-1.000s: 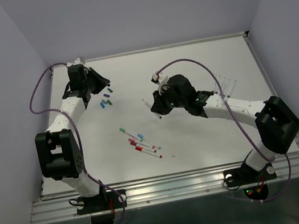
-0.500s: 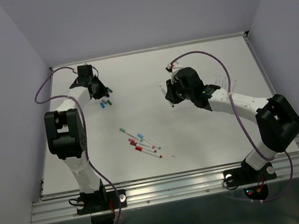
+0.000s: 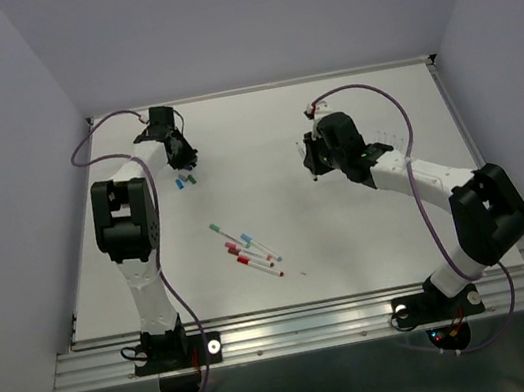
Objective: Open the pen caps
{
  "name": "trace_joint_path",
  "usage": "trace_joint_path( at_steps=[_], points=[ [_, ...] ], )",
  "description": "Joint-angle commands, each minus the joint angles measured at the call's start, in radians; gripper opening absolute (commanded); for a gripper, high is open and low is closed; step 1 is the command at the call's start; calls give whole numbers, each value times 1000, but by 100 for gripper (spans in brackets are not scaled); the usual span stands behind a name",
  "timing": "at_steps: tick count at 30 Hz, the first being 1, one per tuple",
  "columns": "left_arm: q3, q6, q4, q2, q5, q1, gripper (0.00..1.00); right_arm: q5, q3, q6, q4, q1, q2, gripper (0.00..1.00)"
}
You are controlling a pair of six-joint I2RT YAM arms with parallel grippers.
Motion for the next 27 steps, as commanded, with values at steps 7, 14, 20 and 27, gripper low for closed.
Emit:
trace_joint_path(
  at_steps=[7,14,20,27],
  points=[
    [63,21,-64,2,-74,-25,27,53,10,10,3,-30,-8,1],
    [76,18,-98,20,-110,-36,33,59,4,7,1,-39,-19,1],
    [70,16,-95,-1,-108,-42,38,67,4,10,-3,-48,-23,1],
    [63,25,-75,-81,-88,-63,58,157,34,45,-32,-67,6,1]
  ],
)
